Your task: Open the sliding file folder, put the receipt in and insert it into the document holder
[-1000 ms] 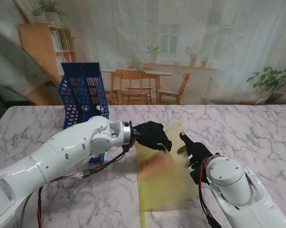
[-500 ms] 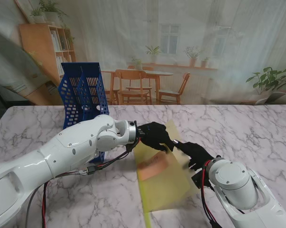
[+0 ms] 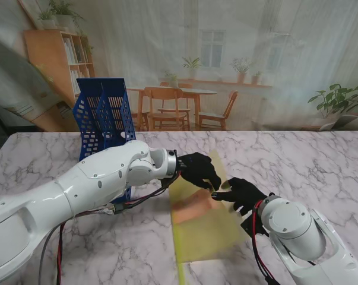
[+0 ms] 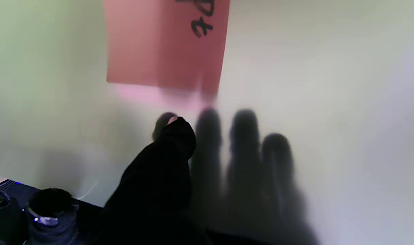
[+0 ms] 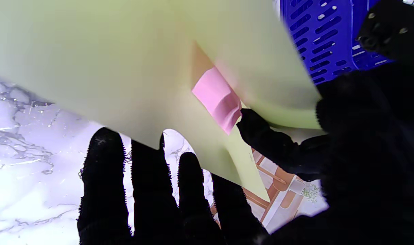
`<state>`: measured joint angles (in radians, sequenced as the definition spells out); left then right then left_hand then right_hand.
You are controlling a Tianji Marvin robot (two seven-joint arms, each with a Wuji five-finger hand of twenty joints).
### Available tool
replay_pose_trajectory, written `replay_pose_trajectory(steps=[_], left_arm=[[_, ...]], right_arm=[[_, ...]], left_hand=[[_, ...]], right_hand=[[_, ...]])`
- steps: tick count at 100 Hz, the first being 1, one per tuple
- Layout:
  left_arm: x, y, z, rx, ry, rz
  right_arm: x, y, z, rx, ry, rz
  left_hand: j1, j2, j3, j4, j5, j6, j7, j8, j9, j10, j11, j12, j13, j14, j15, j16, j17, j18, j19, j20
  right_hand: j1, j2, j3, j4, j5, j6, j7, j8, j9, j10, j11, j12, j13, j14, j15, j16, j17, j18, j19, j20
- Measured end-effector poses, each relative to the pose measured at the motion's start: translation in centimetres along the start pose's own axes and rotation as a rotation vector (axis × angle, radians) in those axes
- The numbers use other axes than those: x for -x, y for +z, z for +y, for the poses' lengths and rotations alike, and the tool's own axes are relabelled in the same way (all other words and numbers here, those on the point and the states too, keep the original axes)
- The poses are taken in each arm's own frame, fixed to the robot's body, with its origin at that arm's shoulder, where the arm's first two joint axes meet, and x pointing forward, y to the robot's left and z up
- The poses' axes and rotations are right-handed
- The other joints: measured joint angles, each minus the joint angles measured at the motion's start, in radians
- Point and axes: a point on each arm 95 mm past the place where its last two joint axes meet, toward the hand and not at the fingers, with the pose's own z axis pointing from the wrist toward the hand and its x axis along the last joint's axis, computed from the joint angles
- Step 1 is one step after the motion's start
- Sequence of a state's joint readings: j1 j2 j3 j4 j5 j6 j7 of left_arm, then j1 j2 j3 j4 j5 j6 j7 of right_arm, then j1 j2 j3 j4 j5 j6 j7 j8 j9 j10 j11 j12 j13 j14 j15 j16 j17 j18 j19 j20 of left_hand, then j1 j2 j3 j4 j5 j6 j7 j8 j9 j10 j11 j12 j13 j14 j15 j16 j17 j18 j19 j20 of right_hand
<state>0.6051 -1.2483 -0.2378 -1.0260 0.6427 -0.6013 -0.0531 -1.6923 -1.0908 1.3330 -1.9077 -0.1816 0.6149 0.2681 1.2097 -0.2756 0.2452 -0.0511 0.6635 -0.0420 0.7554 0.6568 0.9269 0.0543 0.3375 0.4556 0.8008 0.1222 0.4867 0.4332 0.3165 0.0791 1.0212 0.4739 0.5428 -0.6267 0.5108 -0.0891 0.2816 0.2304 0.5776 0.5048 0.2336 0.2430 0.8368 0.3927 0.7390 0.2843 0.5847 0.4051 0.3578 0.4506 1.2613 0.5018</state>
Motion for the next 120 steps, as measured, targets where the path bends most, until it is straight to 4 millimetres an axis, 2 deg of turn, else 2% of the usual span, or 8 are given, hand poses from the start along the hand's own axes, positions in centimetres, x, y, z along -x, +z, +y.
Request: replay_pose_trajectory(steps=[14,37,49,59,66,80,94,120], left_arm=[[0.0,0.2,0.0,0.012,0.002,0.0],[0.2,0.7,-0.2,0.026,-0.003,-0.001],[0.2,0.9,-0.2,0.027,-0.005,-0.002],[0.1,1.0,-0.3,0.026,-0.005,-0.001],[0.1,1.0,-0.4,0.021,-0.005,0.0],[-0.1,1.1,-0.6,0.012,0.018,0.003],[-0.2,1.0,-0.8,-0.004,0.027,0.005],[-0.2,0.0,-1.9,-0.076,0.069,-0.022]], right_arm=[[-0.1,0.0,0.0,0.002,0.003,-0.003],[-0.1,0.0,-0.1,-0.002,0.033,-0.011],[-0.1,0.1,-0.3,0.002,0.027,-0.015],[-0.3,0.2,-0.4,0.031,0.013,-0.02],[-0.4,0.3,-0.4,0.078,0.019,-0.035],[-0.8,0.4,-0.5,0.147,0.064,-0.053],[-0.8,0.5,-0.7,0.166,0.068,-0.042],[-0.4,0.9,-0.6,0.276,0.046,-0.042]], left_hand=[[0.0,0.0,0.0,0.0,0.0,0.0,0.0,0.0,0.0,0.0,0.0,0.0,0.0,0.0,0.0,0.0,0.0,0.0,0.0,0.0],[0.0,0.0,0.0,0.0,0.0,0.0,0.0,0.0,0.0,0.0,0.0,0.0,0.0,0.0,0.0,0.0,0.003,0.0,0.0,0.0],[0.0,0.0,0.0,0.0,0.0,0.0,0.0,0.0,0.0,0.0,0.0,0.0,0.0,0.0,0.0,0.0,0.003,0.0,0.0,0.0],[0.0,0.0,0.0,0.0,0.0,0.0,0.0,0.0,0.0,0.0,0.0,0.0,0.0,0.0,0.0,0.0,0.003,0.0,0.0,0.0],[0.01,0.0,0.0,0.0,0.0,0.014,0.0,-0.012,0.0,0.0,0.0,0.0,0.0,0.001,0.0,0.0,0.007,0.0,0.0,0.0],[0.01,0.001,-0.027,0.0,0.0,0.052,-0.025,-0.071,0.004,0.002,0.013,0.009,0.0,0.002,0.0,0.0,0.007,0.0,0.0,0.0],[0.006,0.033,-0.121,0.013,-0.016,0.054,-0.06,-0.139,-0.015,0.005,0.004,0.01,-0.02,0.005,0.0,0.0,-0.011,0.001,0.0,0.0],[-0.207,0.085,-0.13,0.032,-0.165,0.078,-0.379,-0.218,-0.252,0.031,-0.042,-0.131,-0.176,0.023,-0.06,-0.016,-0.119,-0.001,-0.105,-0.016]], right_hand=[[-0.002,-0.004,0.034,0.0,-0.01,0.0,0.012,0.002,0.0,-0.001,0.002,0.007,-0.006,0.0,-0.005,0.002,-0.013,0.012,-0.016,-0.001],[-0.201,0.05,0.025,-0.038,-0.01,0.0,-0.032,-0.03,-0.015,-0.004,-0.021,-0.018,-0.054,0.012,-0.075,-0.02,-0.064,0.036,-0.067,-0.013],[-0.043,0.036,0.044,-0.035,-0.01,0.0,-0.018,-0.03,0.001,-0.003,-0.01,-0.011,-0.024,0.013,-0.072,-0.02,-0.02,0.036,-0.056,-0.013],[-0.013,0.025,0.283,-0.035,0.03,-0.009,0.087,0.013,0.133,0.0,0.069,0.052,0.104,-0.004,0.009,0.0,0.072,0.033,0.011,-0.013],[-0.005,0.036,0.344,-0.035,0.112,-0.041,0.223,0.063,0.301,0.0,0.151,0.111,0.237,-0.023,0.112,0.025,0.142,0.017,0.072,-0.013],[0.168,0.075,0.325,-0.108,0.19,-0.102,0.514,-0.051,0.568,-0.004,0.257,0.156,0.423,-0.057,0.235,0.046,0.239,0.002,0.141,-0.014],[0.214,0.082,0.365,-0.129,0.246,-0.103,0.539,-0.064,0.669,-0.006,0.294,0.153,0.505,-0.076,0.306,0.065,0.302,-0.001,0.16,-0.013],[0.218,0.031,0.488,-0.143,0.339,-0.118,0.576,-0.049,0.745,-0.003,0.314,0.139,0.527,-0.076,0.428,0.127,0.391,-0.001,0.176,-0.043]])
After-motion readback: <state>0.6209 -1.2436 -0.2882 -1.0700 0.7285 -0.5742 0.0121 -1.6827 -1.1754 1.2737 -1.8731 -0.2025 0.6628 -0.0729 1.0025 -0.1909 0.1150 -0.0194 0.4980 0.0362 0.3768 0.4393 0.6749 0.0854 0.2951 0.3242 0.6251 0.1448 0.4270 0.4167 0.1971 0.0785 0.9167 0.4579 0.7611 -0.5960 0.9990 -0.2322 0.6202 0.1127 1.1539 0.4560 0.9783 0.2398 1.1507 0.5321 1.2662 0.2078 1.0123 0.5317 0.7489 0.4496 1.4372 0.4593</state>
